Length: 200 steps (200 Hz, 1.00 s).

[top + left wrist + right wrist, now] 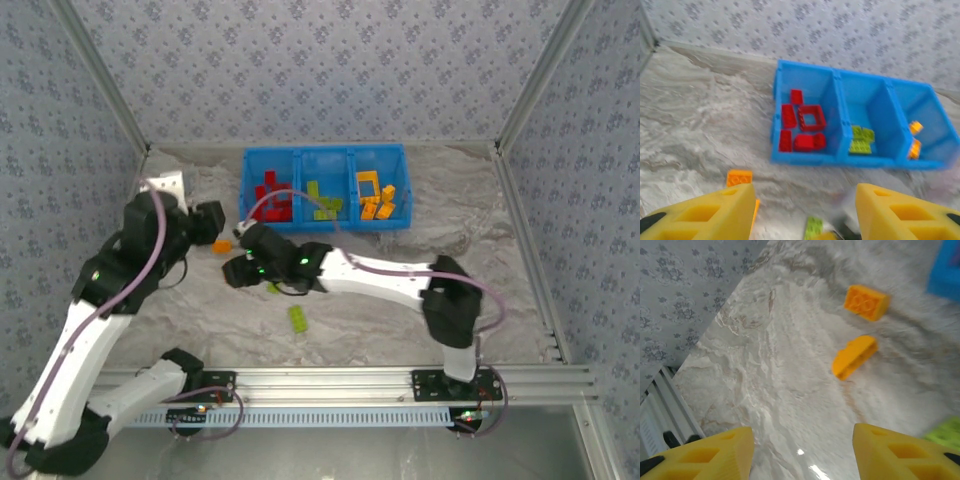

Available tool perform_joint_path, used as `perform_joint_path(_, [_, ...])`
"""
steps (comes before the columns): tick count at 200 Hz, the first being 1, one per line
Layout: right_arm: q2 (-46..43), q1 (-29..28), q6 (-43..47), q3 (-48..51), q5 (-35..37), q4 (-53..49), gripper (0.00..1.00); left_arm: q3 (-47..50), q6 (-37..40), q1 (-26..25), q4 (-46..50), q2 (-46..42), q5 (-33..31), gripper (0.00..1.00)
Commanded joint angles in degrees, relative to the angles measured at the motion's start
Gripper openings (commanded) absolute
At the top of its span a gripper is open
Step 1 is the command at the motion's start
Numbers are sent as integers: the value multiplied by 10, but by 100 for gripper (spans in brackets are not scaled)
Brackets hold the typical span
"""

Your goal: Sort the legos into containers by color

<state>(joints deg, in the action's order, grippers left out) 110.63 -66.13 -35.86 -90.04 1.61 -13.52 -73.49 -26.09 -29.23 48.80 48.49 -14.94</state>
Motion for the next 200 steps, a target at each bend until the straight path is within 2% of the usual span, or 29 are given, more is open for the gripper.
perform_joint_path(1, [75, -2, -90, -71, 25, -66, 62, 18, -9, -2, 75, -62, 59, 57])
perform_joint_path(20, [143, 6, -137, -122, 20, -73, 68, 20, -18, -3, 112, -115, 80, 58])
perform_joint_path(34, [181, 9, -136, -152, 1, -51, 69, 28, -28, -3, 120, -143, 97, 58])
perform_joint_path(50, [224, 7, -123, -209, 27, -83, 70, 34, -36, -3, 127, -163, 102, 58])
perform_joint_path(74, [277, 13, -150, -275, 50, -159, 71, 35, -40, -2, 133, -170, 107, 58])
perform_joint_path(93, [296, 17, -154, -279, 50, -149, 71, 30, -42, -3, 129, -167, 110, 58])
perform_joint_path(113, [330, 18, -150, -326, 52, -172, 71, 30, -41, -3, 126, -162, 112, 58])
perform_joint_path(143, [365, 20, -151, -370, 75, -198, 63, 36, -45, -2, 123, -161, 117, 58])
perform_joint_path(178, [377, 30, -148, -385, 93, -217, 47, 38, -47, -2, 122, -163, 122, 57])
perform_joint_path(200, [361, 29, -124, -380, 95, -230, 31, 44, -46, -2, 119, -164, 131, 57])
